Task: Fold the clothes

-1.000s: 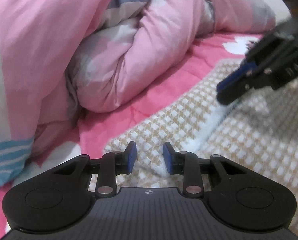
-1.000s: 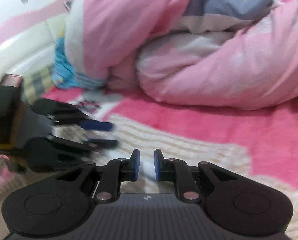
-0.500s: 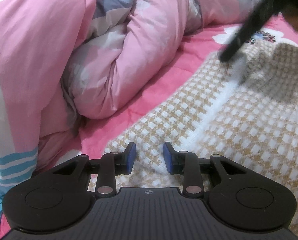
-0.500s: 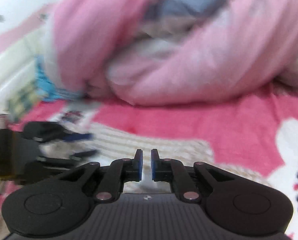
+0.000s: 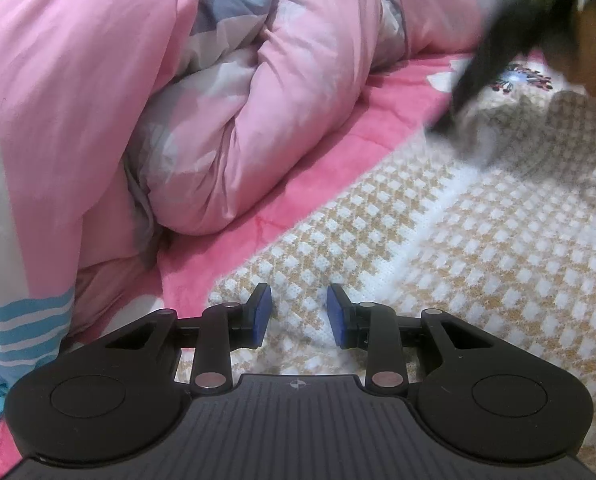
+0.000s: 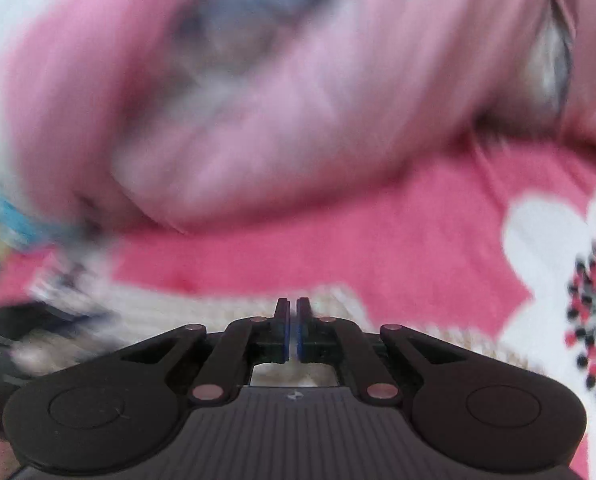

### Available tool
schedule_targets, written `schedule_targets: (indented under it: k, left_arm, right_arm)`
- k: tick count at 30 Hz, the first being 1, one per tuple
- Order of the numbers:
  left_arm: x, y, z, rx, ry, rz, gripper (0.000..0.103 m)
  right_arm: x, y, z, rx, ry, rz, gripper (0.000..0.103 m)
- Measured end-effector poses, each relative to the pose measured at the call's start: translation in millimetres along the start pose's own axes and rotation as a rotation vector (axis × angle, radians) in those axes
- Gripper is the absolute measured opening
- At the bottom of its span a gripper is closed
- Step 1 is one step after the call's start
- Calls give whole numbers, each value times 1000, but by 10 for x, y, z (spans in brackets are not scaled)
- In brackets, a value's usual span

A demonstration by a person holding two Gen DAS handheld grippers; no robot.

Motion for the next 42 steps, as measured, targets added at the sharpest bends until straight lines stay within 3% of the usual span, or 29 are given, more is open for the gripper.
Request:
schedule_targets:
  k: [4,8,12,16,22,26,29,32,37,42]
  left_arm:
    - [8,-40,-46,16,12,-19,32]
    - [112,-99,-147,66,35,-58,44]
    - [421,-63,-295,181,79,-92,48]
    - [901,56,-424,312,143,-138,53]
    - [1713,536,-356,496,231,-333,55]
    - [2248,935,-161,581,215,-491,55]
    - [2621,1197,-40,614,181,-589,55]
    - [2937,1428,17,646,132,-663,55]
    - [3268,1787,116,638,45,-744,55]
    - [3320,2052,154,699,17,-784,55]
  right_arm:
    - [89,-38,-43,-63,2,35,0]
    - [589,12,-140,-109,-5,89,0]
    - [1245,159,-271,-172,-19,142,0]
    - [1792,575,-454,-241,36,130,1]
    - [2291,1478,-561,-392,141,0,2]
    - [2564,2011,-601,-459,183,-107,7]
    - [2764,2350,-620,-442,224,-169,20]
    - [2937,2601,-541,-446,234,-205,22]
    - [3189,2881,-356,-474,219,-218,31]
    - [3260,3043,-199,-495,172,-226,34]
Point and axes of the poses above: each gripper's, at about its wrist camera, not at the fingertips, and x roughly against the way its jaws point, z to its right, y to its underside, the point moved 1 cm from there along -x, roughly the way its jaws point, and after that the axes turned 10 degrees about -y, right-handed, at the moved point
